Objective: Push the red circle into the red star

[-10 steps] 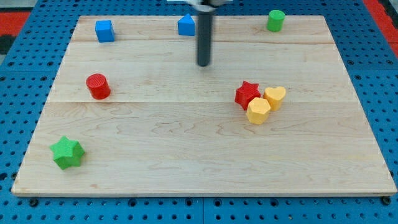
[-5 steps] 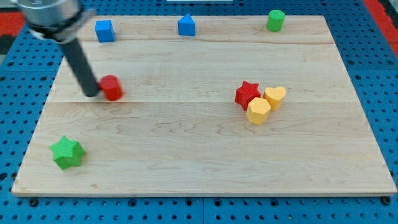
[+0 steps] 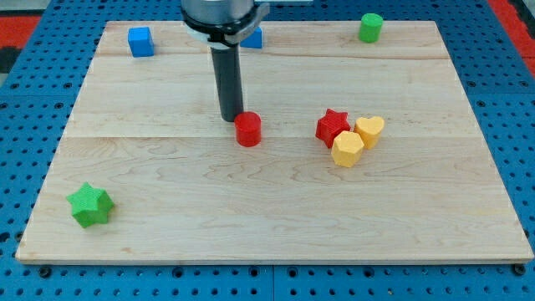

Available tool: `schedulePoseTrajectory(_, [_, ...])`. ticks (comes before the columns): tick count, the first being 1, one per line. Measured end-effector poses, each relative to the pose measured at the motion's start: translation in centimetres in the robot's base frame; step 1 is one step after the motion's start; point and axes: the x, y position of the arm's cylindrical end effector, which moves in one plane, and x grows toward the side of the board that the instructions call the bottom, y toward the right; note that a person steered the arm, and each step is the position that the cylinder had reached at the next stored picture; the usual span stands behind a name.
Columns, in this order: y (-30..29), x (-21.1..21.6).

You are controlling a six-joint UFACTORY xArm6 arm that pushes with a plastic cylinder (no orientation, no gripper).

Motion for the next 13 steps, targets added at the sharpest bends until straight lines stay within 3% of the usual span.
schedulePoseTrajectory(2, [-2.1,0.1])
schedulePoseTrajectory(5, [2.4,0.3])
schedulePoseTrajectory(8, [-1.0,2.6])
schedulePoseTrajectory(11, [8.5,3.8])
schedulePoseTrajectory(13, [8.2,3.0])
